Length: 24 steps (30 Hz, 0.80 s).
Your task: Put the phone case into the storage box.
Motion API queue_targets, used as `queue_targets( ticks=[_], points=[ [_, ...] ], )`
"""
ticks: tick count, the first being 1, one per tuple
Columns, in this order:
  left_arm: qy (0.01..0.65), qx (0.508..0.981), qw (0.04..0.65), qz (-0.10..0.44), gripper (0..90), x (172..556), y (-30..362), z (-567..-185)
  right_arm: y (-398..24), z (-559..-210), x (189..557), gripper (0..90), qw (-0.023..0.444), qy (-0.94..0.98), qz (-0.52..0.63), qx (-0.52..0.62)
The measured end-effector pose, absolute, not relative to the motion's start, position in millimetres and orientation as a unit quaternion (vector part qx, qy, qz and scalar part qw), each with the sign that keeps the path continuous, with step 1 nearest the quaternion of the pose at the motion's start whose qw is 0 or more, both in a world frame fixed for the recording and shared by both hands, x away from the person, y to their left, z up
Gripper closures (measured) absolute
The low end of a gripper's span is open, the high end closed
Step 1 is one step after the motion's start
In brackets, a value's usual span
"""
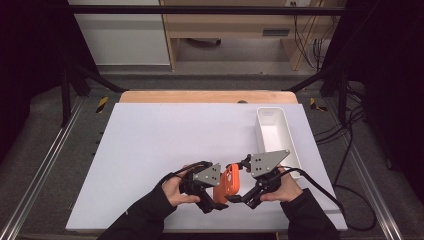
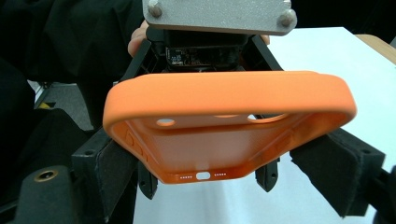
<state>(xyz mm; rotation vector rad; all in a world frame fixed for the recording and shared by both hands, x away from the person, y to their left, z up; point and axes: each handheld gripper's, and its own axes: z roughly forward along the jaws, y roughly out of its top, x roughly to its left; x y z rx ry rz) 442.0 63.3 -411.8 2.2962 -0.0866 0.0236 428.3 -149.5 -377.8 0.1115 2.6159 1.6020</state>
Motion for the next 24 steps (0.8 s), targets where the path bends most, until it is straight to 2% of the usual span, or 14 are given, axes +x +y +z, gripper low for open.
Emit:
queue_targets(
  ticks=[12, 20, 24],
  points=[
    [-0.028, 0.913, 0.407, 0.005, 14.9, 442.8, 62.8, -413.8, -148.5, -378.8, 427.7, 16.8, 0.037, 0.858, 0.512, 0.038],
    [-0.011, 0.910, 0.414, 0.014, 5.2, 443.6, 71.0, -413.3, -150.4, -377.2, 428.9, 16.6, 0.038, 0.859, 0.508, 0.048],
    [0.010, 0.902, 0.430, 0.030, 3.4, 445.0, 84.1, -410.3, -155.6, -372.4, 429.4, 16.5, 0.051, 0.857, 0.510, 0.054]
  ],
)
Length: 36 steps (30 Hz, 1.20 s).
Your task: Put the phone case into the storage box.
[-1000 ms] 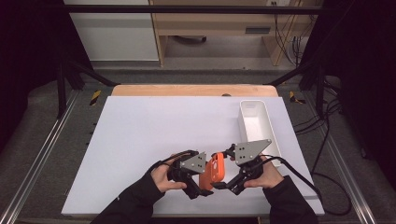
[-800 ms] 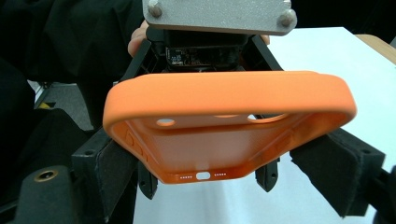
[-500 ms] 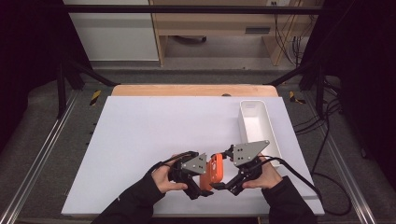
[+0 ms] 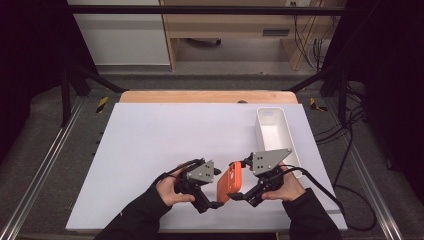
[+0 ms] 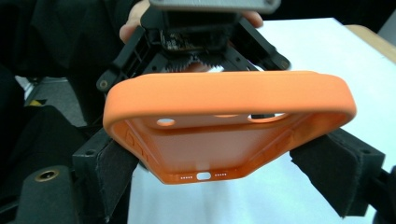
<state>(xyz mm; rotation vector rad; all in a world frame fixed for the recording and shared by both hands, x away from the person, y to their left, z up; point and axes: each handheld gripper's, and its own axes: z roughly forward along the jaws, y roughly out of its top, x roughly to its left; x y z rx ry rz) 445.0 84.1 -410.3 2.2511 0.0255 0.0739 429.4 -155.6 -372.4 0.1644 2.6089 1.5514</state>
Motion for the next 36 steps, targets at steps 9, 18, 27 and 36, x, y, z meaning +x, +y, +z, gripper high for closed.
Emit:
queue_targets(
  ticks=[9, 18, 27, 36],
  points=[
    [0.069, 0.878, 0.472, 0.048, 1.6, 449.8, 119.0, -407.0, -174.5, -356.9, 431.4, 16.3, 0.090, 0.843, 0.522, 0.090],
    [0.141, 0.854, 0.495, 0.075, 1.6, 455.0, 154.9, -413.3, -188.6, -344.2, 437.1, 16.3, 0.116, 0.834, 0.522, 0.134],
    [0.204, 0.831, 0.507, 0.103, 1.6, 457.2, 194.0, -420.6, -199.8, -333.7, 443.5, 16.2, 0.135, 0.823, 0.523, 0.175],
    [0.252, 0.804, 0.521, 0.135, 1.6, 457.4, 226.0, -422.2, -206.9, -322.2, 450.7, 16.1, 0.158, 0.810, 0.518, 0.227]
  ],
)
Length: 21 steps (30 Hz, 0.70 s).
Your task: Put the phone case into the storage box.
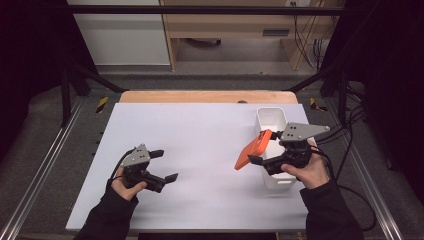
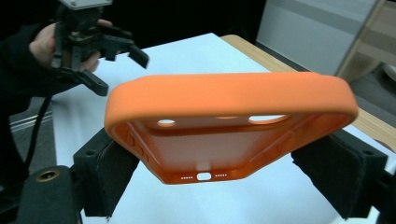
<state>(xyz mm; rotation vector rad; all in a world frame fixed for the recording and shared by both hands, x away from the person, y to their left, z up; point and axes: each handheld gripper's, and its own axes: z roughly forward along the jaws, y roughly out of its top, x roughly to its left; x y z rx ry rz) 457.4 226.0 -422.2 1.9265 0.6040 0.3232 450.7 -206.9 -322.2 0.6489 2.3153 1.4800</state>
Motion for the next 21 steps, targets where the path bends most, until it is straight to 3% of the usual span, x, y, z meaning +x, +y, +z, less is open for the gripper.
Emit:
queue_targets(
  ticks=[21],
  points=[
    [0.310, 0.782, 0.514, 0.167, 1.1, 457.6, 268.0, -435.5, -223.5, -299.3, 473.2, 15.9, 0.224, 0.747, 0.500, 0.377]
  ],
)
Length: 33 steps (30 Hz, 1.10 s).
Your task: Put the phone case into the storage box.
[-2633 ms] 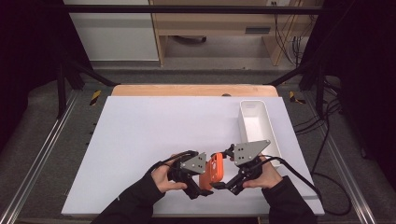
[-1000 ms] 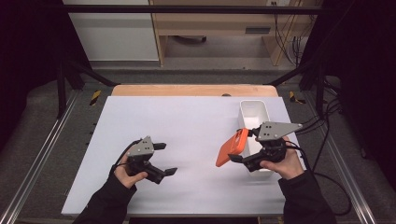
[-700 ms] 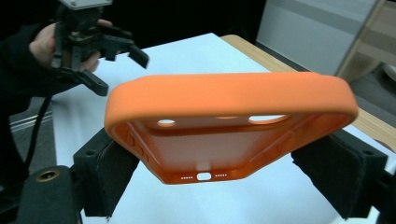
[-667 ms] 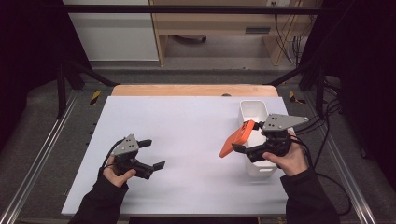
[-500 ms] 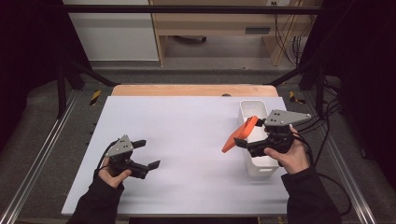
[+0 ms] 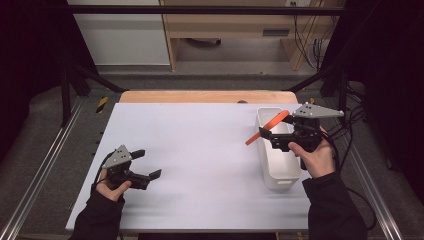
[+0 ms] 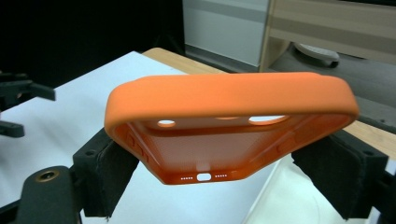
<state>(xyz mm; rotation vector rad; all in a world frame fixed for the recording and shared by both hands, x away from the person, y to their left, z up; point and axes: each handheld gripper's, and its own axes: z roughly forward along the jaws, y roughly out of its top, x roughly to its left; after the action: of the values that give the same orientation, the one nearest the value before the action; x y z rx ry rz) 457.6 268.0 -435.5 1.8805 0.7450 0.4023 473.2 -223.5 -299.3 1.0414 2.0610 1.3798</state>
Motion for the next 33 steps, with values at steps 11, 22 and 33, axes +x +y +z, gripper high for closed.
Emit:
queue_targets(
  ticks=[11, 22, 33],
  points=[
    [0.331, 0.768, 0.519, 0.176, 1.0, 457.7, 280.9, -439.4, -225.5, -289.4, 485.4, 15.8, 0.253, 0.730, 0.480, 0.417],
    [0.344, 0.761, 0.517, 0.189, 1.0, 456.3, 289.5, -444.8, -224.9, -278.6, 502.0, 15.7, 0.278, 0.715, 0.457, 0.449],
    [0.343, 0.765, 0.512, 0.187, 1.0, 457.5, 286.8, -448.1, -221.6, -273.8, 523.4, 15.7, 0.293, 0.708, 0.423, 0.484]
  ],
)
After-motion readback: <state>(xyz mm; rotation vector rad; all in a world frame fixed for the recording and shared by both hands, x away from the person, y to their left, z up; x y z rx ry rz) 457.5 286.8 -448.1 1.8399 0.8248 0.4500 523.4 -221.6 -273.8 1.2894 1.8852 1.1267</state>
